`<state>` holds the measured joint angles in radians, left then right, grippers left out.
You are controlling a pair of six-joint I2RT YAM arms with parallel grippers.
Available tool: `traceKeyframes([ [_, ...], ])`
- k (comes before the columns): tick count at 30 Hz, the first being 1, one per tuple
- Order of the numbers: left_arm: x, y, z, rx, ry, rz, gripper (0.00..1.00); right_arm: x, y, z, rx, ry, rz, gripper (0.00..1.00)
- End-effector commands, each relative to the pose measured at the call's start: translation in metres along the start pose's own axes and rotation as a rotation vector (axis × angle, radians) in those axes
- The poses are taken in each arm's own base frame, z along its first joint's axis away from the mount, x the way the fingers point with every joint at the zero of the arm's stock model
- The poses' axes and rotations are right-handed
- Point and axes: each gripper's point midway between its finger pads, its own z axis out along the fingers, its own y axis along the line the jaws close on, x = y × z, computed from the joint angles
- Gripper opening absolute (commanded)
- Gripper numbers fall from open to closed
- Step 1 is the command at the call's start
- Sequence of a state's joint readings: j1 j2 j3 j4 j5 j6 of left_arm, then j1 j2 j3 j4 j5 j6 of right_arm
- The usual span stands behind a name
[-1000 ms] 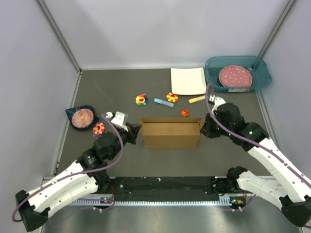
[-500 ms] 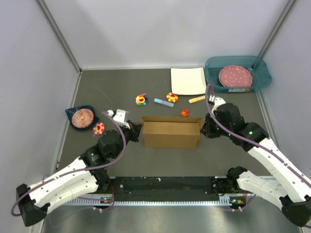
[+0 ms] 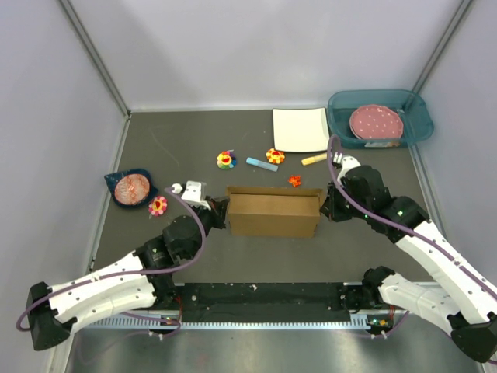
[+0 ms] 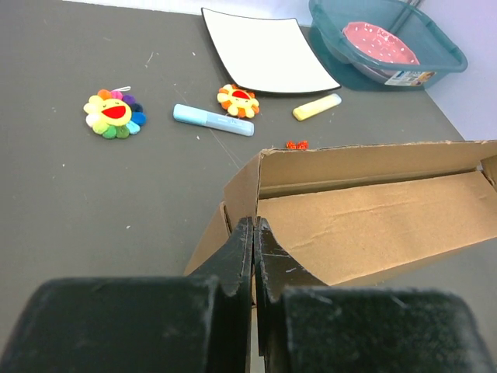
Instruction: Fold the paper box
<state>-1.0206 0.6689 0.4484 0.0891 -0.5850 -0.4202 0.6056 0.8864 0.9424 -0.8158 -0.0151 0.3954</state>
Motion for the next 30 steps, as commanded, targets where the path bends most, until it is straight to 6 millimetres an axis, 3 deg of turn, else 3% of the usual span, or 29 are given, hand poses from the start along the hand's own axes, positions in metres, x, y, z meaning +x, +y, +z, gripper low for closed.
traceKeyframes([
  [1,0.073,0.002,-0.01,0.047,0.203,0.083,0.0,0.047,-0.013,0.004,0.057,0.182,-0.006,0.0],
  [6,0.085,0.013,-0.012,0.009,0.209,0.093,0.0,0.044,-0.014,0.001,0.066,0.165,0.004,0.0],
  [14,0.09,0.021,-0.014,-0.023,0.207,0.126,0.0,0.029,-0.012,-0.01,0.063,0.094,0.012,0.37],
  [17,0.09,0.021,-0.014,-0.029,0.212,0.135,0.0,0.019,-0.01,-0.019,0.056,0.044,0.015,0.47],
  [24,0.092,0.022,-0.014,-0.036,0.217,0.143,0.0,-0.016,-0.003,-0.045,0.034,-0.109,0.015,0.53],
  [30,0.095,0.022,-0.015,-0.039,0.221,0.143,0.0,-0.038,0.007,-0.05,-0.003,-0.185,0.012,0.53],
])
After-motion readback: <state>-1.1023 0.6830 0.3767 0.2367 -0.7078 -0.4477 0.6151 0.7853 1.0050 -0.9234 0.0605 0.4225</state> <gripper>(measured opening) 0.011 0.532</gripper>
